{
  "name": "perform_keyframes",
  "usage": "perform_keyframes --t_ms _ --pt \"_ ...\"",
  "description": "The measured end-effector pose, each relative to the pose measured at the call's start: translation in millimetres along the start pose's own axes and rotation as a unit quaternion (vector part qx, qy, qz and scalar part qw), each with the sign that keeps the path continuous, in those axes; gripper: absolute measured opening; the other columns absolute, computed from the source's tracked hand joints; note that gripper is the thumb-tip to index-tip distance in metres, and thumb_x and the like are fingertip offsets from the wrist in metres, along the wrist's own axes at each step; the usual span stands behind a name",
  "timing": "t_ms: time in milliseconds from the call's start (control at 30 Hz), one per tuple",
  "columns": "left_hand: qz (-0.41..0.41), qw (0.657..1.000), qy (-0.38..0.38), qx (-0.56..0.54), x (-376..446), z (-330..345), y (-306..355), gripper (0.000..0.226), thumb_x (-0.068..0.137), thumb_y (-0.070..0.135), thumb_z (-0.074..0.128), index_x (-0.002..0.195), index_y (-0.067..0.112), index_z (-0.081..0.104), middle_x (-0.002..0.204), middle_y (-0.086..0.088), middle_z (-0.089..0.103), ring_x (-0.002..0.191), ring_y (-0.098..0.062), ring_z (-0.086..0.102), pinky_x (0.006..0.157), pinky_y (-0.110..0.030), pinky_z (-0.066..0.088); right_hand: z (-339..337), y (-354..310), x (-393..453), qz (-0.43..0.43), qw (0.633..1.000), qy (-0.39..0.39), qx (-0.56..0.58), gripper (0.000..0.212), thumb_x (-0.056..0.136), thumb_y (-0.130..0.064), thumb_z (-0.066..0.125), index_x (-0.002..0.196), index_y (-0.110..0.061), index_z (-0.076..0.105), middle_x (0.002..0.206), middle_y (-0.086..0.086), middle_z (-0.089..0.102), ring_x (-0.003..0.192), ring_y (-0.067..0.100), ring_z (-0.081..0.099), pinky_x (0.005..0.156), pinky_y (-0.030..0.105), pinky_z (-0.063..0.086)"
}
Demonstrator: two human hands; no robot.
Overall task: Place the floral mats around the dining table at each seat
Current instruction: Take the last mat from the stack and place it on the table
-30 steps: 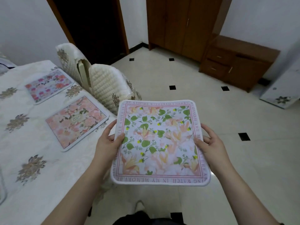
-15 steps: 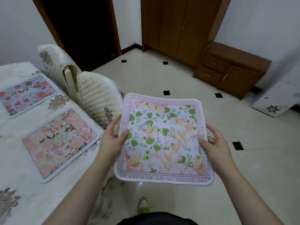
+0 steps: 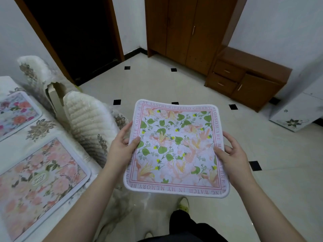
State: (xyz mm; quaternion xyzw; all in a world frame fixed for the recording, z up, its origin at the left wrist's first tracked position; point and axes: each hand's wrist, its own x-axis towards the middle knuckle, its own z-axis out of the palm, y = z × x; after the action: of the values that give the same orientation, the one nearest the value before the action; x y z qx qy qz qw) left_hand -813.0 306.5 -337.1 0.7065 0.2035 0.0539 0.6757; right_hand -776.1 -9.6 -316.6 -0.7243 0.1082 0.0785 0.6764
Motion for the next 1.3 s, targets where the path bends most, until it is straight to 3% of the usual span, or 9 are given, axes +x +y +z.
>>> perform_keyframes --t_ms 100,200,400,567,800,1000,1100,1200,1300 --pt "-0.006 1.000 0.006 -0.017 31 26 7 0.055 0.094 0.009 0.064 0.131 0.047 0.050 0.092 -0.013 0.077 0.083 -0.038 0.073 0.074 -0.057 0.059 -11 -6 47 0.003 1.000 -0.017 0.000 0.051 0.092 -0.006 0.063 0.131 -0.037 0.052 0.096 0.005 0.076 0.084 0.030 0.074 0.075 0.048 0.059" --pt "-0.022 0.999 0.020 -0.029 62 50 14 0.056 0.094 0.008 0.065 0.137 0.041 0.051 0.098 -0.015 0.076 0.088 -0.042 0.072 0.078 -0.063 0.056 -19 -17 93 0.005 0.999 -0.036 -0.003 0.051 0.093 -0.005 0.062 0.131 -0.037 0.053 0.096 0.005 0.076 0.084 0.029 0.074 0.075 0.048 0.059" --pt "-0.019 0.999 0.037 0.011 108 78 32 0.060 0.094 0.012 0.066 0.142 0.043 0.045 0.090 -0.011 0.077 0.080 -0.032 0.075 0.075 -0.053 0.059 -25 -34 167 0.016 0.998 -0.063 -0.016 0.053 0.092 -0.004 0.062 0.134 -0.035 0.051 0.096 0.004 0.076 0.082 0.028 0.074 0.075 0.050 0.059" --pt "-0.029 0.997 0.072 0.011 137 78 37 0.061 0.094 0.014 0.066 0.142 0.044 0.045 0.091 -0.010 0.077 0.080 -0.032 0.075 0.075 -0.053 0.059 -8 -44 214 0.011 0.995 -0.098 -0.029 0.055 0.092 -0.004 0.061 0.136 -0.034 0.050 0.096 0.003 0.076 0.081 0.025 0.074 0.071 0.048 0.061" --pt "-0.043 0.995 0.093 -0.017 190 59 39 0.061 0.096 0.014 0.063 0.144 0.043 0.041 0.097 -0.008 0.077 0.082 -0.030 0.075 0.071 -0.047 0.061 44 -56 285 0.014 0.989 -0.142 -0.041 0.054 0.093 -0.004 0.061 0.137 -0.033 0.050 0.097 0.002 0.076 0.084 0.025 0.074 0.070 0.044 0.061" --pt "-0.039 0.989 0.136 -0.052 252 28 40 0.060 0.096 0.010 0.062 0.145 0.038 0.042 0.092 -0.009 0.077 0.075 -0.025 0.075 0.060 -0.038 0.062 110 -75 351 0.017 0.981 -0.180 -0.073 0.053 0.093 -0.007 0.062 0.136 -0.035 0.050 0.101 0.002 0.075 0.085 0.028 0.074 0.072 0.054 0.059" --pt "-0.044 0.986 0.155 -0.052 284 6 43 0.060 0.095 0.013 0.064 0.144 0.040 0.043 0.095 -0.008 0.077 0.082 -0.030 0.075 0.071 -0.045 0.061 148 -92 378 0.022 0.976 -0.200 -0.078 0.050 0.094 -0.007 0.061 0.127 -0.043 0.054 0.101 0.002 0.075 0.085 0.028 0.074 0.070 0.055 0.059" --pt "-0.051 0.982 0.172 -0.065 315 -17 52 0.060 0.095 0.013 0.063 0.145 0.039 0.042 0.096 -0.008 0.077 0.083 -0.030 0.075 0.070 -0.047 0.061 184 -110 401 0.011 0.974 -0.209 -0.080 0.050 0.094 -0.006 0.060 0.112 -0.053 0.057 0.105 0.004 0.073 0.086 0.028 0.074 0.068 0.052 0.060" --pt "-0.050 0.982 0.170 -0.071 343 -33 62 0.059 0.096 0.012 0.063 0.143 0.042 0.043 0.096 -0.010 0.077 0.082 -0.032 0.075 0.069 -0.047 0.061 211 -122 423 0.005 0.973 -0.216 -0.085 0.048 0.095 -0.007 0.060 0.118 -0.049 0.055 0.106 0.004 0.073 0.085 0.027 0.074 0.066 0.051 0.061"
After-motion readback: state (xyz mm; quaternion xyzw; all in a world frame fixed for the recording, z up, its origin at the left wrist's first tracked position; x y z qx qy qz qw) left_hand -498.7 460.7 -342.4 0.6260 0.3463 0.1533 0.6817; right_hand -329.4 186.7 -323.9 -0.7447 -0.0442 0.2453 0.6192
